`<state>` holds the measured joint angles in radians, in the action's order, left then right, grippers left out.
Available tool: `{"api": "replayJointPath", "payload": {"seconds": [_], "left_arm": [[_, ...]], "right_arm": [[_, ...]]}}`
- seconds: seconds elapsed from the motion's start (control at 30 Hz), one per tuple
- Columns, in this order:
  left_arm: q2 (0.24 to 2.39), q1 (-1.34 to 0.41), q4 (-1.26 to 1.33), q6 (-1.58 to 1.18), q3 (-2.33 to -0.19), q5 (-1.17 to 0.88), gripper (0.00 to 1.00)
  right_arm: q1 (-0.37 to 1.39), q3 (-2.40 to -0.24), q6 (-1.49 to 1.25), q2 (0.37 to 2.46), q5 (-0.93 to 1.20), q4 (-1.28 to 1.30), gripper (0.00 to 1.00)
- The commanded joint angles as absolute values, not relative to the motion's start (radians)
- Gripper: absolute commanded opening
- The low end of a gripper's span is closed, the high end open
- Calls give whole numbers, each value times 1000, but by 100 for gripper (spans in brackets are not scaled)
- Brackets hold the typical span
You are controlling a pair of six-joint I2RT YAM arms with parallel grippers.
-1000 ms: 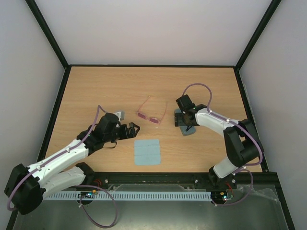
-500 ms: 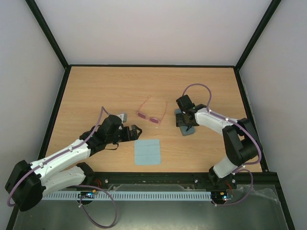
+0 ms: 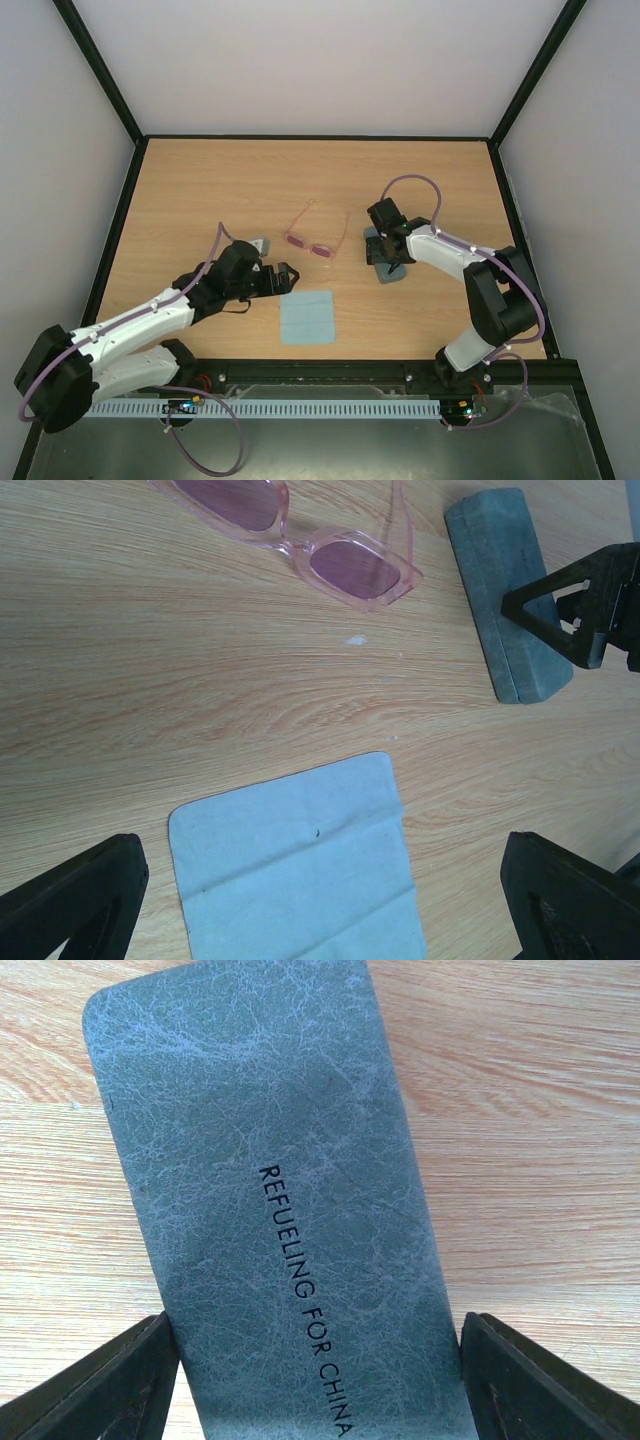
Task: Organize the sunglasses
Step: Pick up the sunglasses case from the center of the board.
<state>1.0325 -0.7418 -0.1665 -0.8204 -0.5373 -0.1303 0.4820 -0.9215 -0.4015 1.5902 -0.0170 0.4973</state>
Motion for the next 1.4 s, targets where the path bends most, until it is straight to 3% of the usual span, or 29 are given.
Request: {"api": "replayJointPath", "payload": {"seconds": [0.0,0.4,0.5,0.6,0.7,0.8,0.9,1.1,1.37], "left_arm": [[1049,-752,-146,-828,-529,-125,99],[1097,-766,-133,-828,-548,-127,99],[1105,-774,-142,-826,-561,-118,100],[1115,-779,-160,-823,-576,-104,99],[1121,-783,-178,-819,-584,-90,100],[1126,-786,-203,-815,-599,-72,100],[1147,-790,-253,-800,-628,-36,99],[1329,-823,-539,-727,-871,109,100],[1710,-944,-1039,-772,-1264,474,99]], "right_arm": [[485,-905,-424,1594,51,555,77],[517,-896,-445,1589,84,580,80],[527,-894,-448,1589,74,582,74],[528,-897,-448,1584,72,584,81],[528,-895,-449,1576,65,583,77],[528,-891,-450,1573,64,581,68],[529,-891,-452,1572,62,578,66],[529,-895,-448,1573,67,577,65],[528,-896,-438,1586,58,581,65]]}}
